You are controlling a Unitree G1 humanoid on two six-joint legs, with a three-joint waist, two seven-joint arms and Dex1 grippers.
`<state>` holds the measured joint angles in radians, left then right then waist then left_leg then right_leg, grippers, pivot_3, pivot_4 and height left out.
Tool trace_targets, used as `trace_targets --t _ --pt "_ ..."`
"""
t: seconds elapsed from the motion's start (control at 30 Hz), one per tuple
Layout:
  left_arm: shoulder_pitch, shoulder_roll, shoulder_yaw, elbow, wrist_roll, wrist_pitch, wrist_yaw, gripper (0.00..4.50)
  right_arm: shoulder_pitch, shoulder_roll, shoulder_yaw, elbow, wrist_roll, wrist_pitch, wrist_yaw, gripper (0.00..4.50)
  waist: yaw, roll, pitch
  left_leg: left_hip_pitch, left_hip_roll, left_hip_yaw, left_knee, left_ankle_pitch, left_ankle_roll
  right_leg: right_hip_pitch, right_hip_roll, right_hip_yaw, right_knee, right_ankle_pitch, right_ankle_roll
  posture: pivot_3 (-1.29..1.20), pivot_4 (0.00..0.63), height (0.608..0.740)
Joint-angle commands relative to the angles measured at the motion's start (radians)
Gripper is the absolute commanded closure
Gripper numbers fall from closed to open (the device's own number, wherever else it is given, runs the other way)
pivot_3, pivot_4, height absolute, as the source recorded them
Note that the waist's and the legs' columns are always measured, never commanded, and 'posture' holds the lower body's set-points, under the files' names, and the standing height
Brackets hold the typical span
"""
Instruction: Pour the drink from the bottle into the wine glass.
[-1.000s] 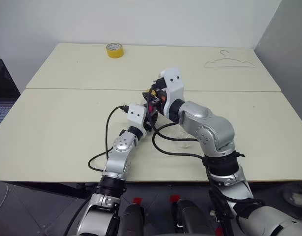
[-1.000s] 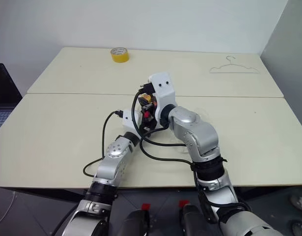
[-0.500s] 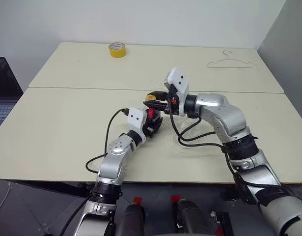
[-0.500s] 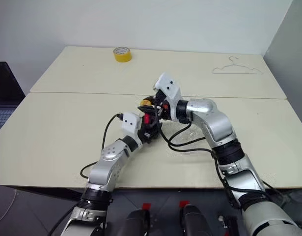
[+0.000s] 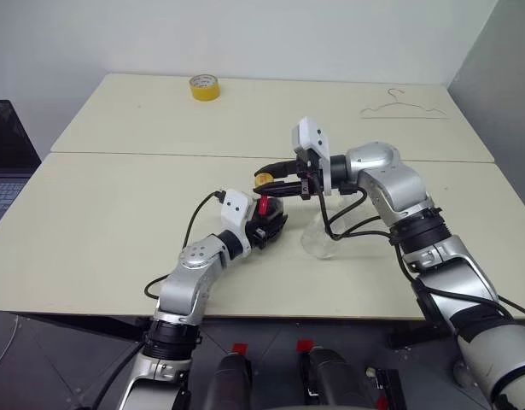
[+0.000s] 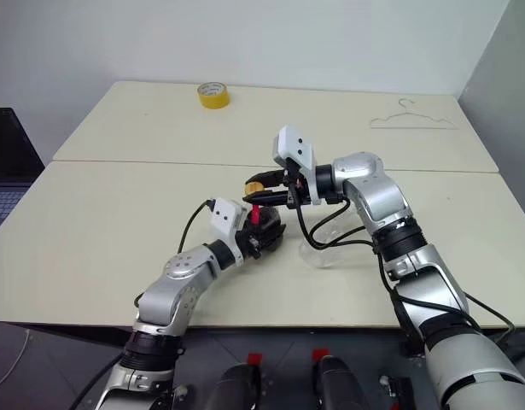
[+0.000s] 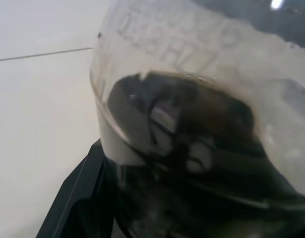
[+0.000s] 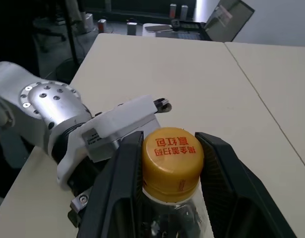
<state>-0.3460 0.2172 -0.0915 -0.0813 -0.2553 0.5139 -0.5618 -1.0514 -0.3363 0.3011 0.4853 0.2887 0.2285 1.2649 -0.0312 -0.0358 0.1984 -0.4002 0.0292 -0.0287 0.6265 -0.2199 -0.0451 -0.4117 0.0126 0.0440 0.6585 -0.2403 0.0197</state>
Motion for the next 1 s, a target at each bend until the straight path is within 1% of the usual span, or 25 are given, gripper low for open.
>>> trace_targets --t 0.03,0.23,0.43,0.57,0.63,0.67,0.77,0.87,1.0 --pt "0.022 0.011 -0.077 -0.048 -0.060 0.067 -0.100 1.72 -0.021 -0.033 0.004 0.090 -0.075 -0.053 0.029 3.22 0.000 0.000 0.000 0.000 0.000 0.000 0.000 0.000 0.000 0.000 0.000 0.000 0.000 0.000 0.000 0.00 0.150 0.740" --pt "0.015 0.043 -0.075 -0.083 -0.088 0.111 -0.140 1.72 -0.040 -0.037 -0.005 0.141 -0.066 -0.091 0.122 3.22 0.000 0.000 0.000 0.001 0.000 0.000 0.000 0.000 0.000 0.001 0.000 0.000 0.000 0.000 0.000 0.00 0.150 0.740" --pt "0.017 0.064 -0.081 -0.105 -0.104 0.137 -0.158 1.72 -0.050 -0.030 -0.005 0.169 -0.076 -0.111 0.141 3.22 0.000 0.000 0.000 0.001 0.000 0.000 0.001 0.000 0.000 0.001 0.000 0.000 0.001 0.000 0.000 0.00 0.150 0.740" --pt "0.013 0.071 -0.079 -0.104 -0.099 0.130 -0.151 1.72 -0.051 -0.026 -0.019 0.163 -0.075 -0.105 0.109 3.22 0.000 0.000 0.000 0.001 0.000 -0.001 0.001 0.000 0.000 0.001 0.000 0.000 0.001 0.000 0.000 0.00 0.150 0.740" --pt "0.008 0.072 -0.076 -0.096 -0.093 0.123 -0.147 1.72 -0.045 -0.033 -0.025 0.142 -0.061 -0.071 0.113 2.48 0.000 0.000 0.000 0.001 0.000 -0.001 0.001 0.000 0.000 0.001 0.000 0.000 0.001 0.000 0.000 0.00 0.150 0.740" --pt "0.006 0.072 -0.075 -0.093 -0.089 0.117 -0.144 1.72 -0.038 -0.038 -0.031 0.120 -0.047 -0.049 0.120 2.21 0.001 0.000 0.000 0.001 0.000 -0.001 0.001 0.000 0.000 0.001 0.000 0.000 0.002 0.000 0.000 0.00 0.150 0.740" --pt "-0.003 0.069 -0.069 -0.076 -0.078 0.104 -0.139 1.72 -0.013 -0.055 -0.044 0.047 -0.016 0.000 0.142 1.17 0.004 0.000 0.000 0.000 0.000 -0.001 0.001 0.000 0.000 0.001 -0.001 -0.001 0.001 0.000 0.000 0.00 0.150 0.740" --pt "-0.011 0.066 -0.067 -0.060 -0.065 0.088 -0.132 1.72 0.020 -0.064 -0.064 -0.037 0.005 0.023 0.133 0.17 0.004 0.000 0.000 0.000 -0.001 -0.001 0.001 0.000 0.000 0.001 -0.002 0.000 0.001 0.000 0.000 0.00 0.150 0.740" --pt "-0.039 0.045 -0.048 -0.005 -0.023 0.030 -0.074 1.72 0.056 -0.068 -0.117 -0.166 0.062 0.115 0.090 0.17 0.003 0.001 0.001 -0.001 -0.001 -0.001 0.001 0.000 0.000 -0.001 -0.002 0.000 0.002 0.000 0.000 0.00 0.150 0.740"
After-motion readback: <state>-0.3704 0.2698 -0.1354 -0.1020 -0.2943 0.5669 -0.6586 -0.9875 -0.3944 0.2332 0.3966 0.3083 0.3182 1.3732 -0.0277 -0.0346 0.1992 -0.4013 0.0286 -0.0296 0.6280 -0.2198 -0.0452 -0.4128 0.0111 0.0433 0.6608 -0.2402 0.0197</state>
